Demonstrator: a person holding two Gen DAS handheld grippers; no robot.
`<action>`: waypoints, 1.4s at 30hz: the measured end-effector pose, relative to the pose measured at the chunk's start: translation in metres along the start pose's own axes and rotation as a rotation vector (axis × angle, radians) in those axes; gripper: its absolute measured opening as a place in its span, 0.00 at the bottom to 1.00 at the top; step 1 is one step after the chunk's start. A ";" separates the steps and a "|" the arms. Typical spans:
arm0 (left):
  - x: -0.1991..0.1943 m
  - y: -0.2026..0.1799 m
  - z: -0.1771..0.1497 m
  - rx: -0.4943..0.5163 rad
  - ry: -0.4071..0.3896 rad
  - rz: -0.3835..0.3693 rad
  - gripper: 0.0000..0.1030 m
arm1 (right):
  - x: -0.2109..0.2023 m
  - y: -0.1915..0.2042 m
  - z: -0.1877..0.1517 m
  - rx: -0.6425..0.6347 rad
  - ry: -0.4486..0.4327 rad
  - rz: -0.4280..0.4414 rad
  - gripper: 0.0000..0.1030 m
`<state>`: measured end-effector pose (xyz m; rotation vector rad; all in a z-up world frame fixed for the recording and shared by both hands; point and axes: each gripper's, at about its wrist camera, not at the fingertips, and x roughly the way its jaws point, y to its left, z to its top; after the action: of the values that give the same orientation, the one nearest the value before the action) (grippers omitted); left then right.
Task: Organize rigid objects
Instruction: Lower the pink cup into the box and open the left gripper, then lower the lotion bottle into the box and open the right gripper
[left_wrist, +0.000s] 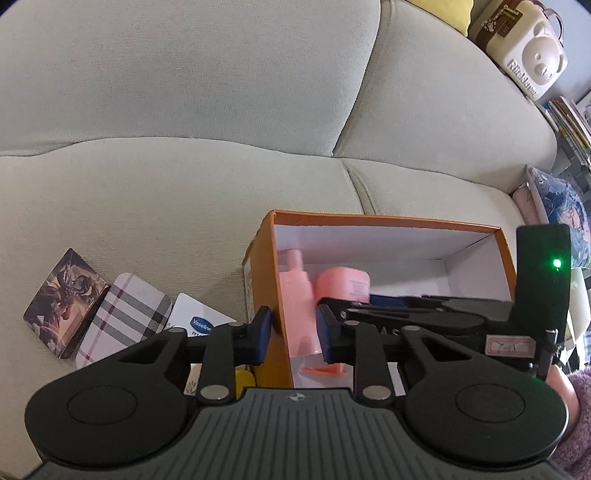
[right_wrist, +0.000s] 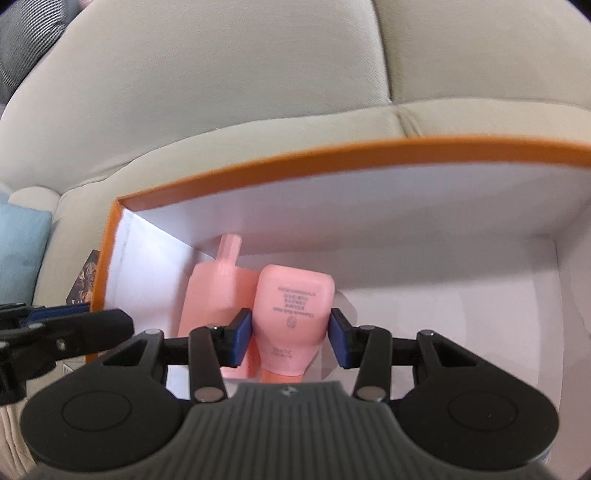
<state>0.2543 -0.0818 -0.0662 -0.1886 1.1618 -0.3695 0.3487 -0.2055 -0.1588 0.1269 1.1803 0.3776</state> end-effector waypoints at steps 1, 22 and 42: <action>-0.001 0.001 0.000 -0.006 -0.002 -0.006 0.28 | 0.001 0.003 0.002 -0.013 -0.003 0.003 0.45; 0.005 0.010 0.003 -0.069 -0.043 -0.034 0.27 | -0.028 0.031 0.013 -0.040 -0.103 0.079 0.24; 0.001 0.032 0.021 -0.136 -0.079 -0.052 0.27 | -0.003 0.042 0.028 -0.013 -0.017 0.070 0.12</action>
<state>0.2797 -0.0531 -0.0696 -0.3498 1.1064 -0.3264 0.3638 -0.1650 -0.1337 0.1595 1.1584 0.4448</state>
